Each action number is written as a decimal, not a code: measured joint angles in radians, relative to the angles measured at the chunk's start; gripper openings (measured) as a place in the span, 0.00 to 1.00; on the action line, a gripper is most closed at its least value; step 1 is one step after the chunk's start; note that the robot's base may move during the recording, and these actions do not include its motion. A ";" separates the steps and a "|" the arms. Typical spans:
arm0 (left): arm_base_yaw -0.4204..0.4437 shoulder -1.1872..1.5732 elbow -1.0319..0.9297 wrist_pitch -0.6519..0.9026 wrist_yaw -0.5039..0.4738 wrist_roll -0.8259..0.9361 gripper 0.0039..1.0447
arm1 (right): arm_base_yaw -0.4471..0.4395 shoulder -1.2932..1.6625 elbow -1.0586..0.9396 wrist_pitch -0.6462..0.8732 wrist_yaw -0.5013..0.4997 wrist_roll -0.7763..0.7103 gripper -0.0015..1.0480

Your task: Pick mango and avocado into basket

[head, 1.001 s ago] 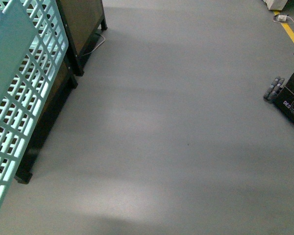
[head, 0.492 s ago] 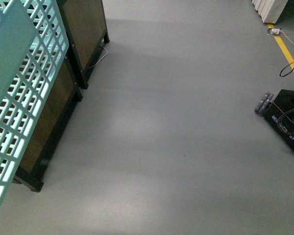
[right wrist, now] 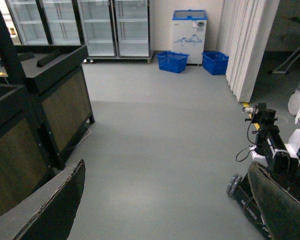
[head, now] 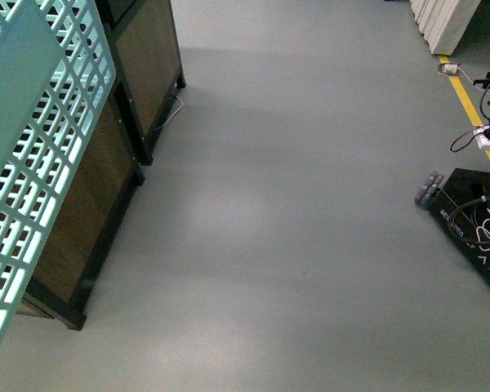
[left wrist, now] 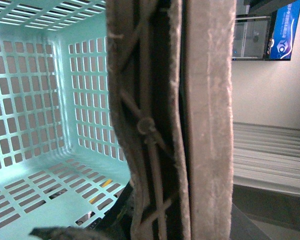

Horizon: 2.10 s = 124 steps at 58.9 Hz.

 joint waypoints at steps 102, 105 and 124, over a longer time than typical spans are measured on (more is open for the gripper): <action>0.000 -0.001 0.002 0.000 0.000 -0.003 0.15 | 0.000 -0.001 0.000 0.000 0.000 0.000 0.92; 0.000 -0.002 0.002 0.000 0.001 -0.003 0.15 | 0.000 0.001 0.000 0.000 0.001 0.000 0.92; 0.000 -0.001 0.002 0.000 0.000 -0.004 0.15 | 0.000 0.000 0.000 0.000 -0.001 0.000 0.92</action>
